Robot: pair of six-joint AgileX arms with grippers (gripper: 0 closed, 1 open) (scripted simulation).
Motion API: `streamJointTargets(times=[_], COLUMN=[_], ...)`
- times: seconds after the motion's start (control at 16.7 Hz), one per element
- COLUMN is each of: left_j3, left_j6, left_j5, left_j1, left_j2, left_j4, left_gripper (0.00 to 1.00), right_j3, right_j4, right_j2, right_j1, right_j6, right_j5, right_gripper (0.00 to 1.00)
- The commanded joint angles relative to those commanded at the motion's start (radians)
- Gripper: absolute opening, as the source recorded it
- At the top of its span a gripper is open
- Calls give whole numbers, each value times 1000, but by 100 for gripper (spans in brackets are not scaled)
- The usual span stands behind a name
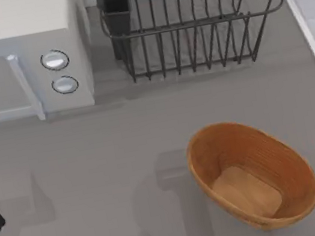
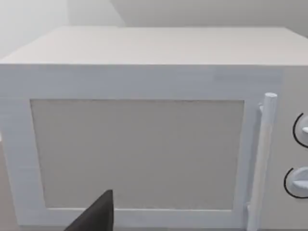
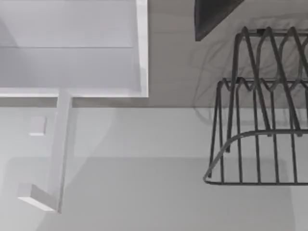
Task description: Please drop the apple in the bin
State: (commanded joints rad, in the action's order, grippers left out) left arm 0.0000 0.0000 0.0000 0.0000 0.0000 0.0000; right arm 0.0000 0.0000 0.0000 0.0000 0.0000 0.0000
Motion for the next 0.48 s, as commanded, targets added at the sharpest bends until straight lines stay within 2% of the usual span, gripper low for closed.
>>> streamJointTargets(times=[0.24, 0.48], left_j3=[24, 173], left_j6=[13, 98], left_j5=[9, 59], left_j1=[15, 100], left_j2=[29, 203], left_j4=[-9, -76], left_gripper=[100, 100], right_j3=[0, 0], right_j4=[0, 0], right_j2=[0, 0], right_j1=[0, 0], right_j6=[0, 0], right_j5=[0, 0], right_gripper=[100, 100])
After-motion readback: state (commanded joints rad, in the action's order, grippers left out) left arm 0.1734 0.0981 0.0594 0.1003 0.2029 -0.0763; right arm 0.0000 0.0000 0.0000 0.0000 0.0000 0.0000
